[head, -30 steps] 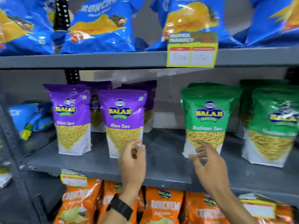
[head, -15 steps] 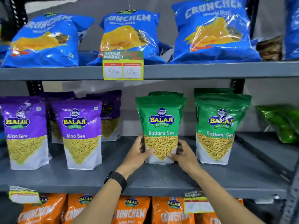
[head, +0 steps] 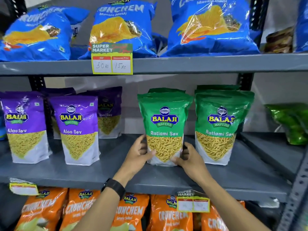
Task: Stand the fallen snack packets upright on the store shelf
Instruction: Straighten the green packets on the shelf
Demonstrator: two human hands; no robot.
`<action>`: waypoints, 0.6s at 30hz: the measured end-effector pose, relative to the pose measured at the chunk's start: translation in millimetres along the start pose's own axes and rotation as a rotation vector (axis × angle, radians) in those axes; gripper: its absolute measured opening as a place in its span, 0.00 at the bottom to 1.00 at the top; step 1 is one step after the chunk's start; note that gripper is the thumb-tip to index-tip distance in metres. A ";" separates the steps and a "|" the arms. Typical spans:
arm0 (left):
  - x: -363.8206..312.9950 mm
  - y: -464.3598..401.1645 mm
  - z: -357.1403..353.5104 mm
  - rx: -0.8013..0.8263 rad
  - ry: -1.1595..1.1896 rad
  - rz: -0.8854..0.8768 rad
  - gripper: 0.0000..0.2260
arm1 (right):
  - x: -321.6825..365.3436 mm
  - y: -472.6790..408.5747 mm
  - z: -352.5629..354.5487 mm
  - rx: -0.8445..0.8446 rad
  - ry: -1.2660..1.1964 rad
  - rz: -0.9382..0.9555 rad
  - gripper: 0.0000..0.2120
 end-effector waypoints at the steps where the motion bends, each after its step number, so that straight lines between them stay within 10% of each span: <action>1: -2.4 4.1 4.3 -0.087 0.031 -0.010 0.32 | -1.2 3.7 5.3 -0.004 -0.006 0.004 0.37; 6: -31.8 48.1 -5.6 -0.499 -0.017 -0.182 0.15 | -6.2 36.4 55.7 -0.229 -0.035 0.080 0.27; 9: -47.3 53.1 -63.5 -0.254 -0.033 -0.174 0.10 | -16.2 51.8 100.6 -0.561 -0.122 0.106 0.17; 12: -45.6 36.9 -130.8 0.071 -0.045 -0.024 0.27 | -33.8 44.8 139.5 -0.742 -0.139 0.082 0.25; 18: -30.7 -1.2 -198.1 0.154 -0.325 0.111 0.48 | -68.7 -1.1 156.1 -0.279 -0.340 -0.186 0.33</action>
Point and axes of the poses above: each hand's wrist, its own y-axis away from the middle knuckle, its own z-axis out of the back of the hand, x = y × z, the point moved 6 cm from there along -y, towards the middle knuckle
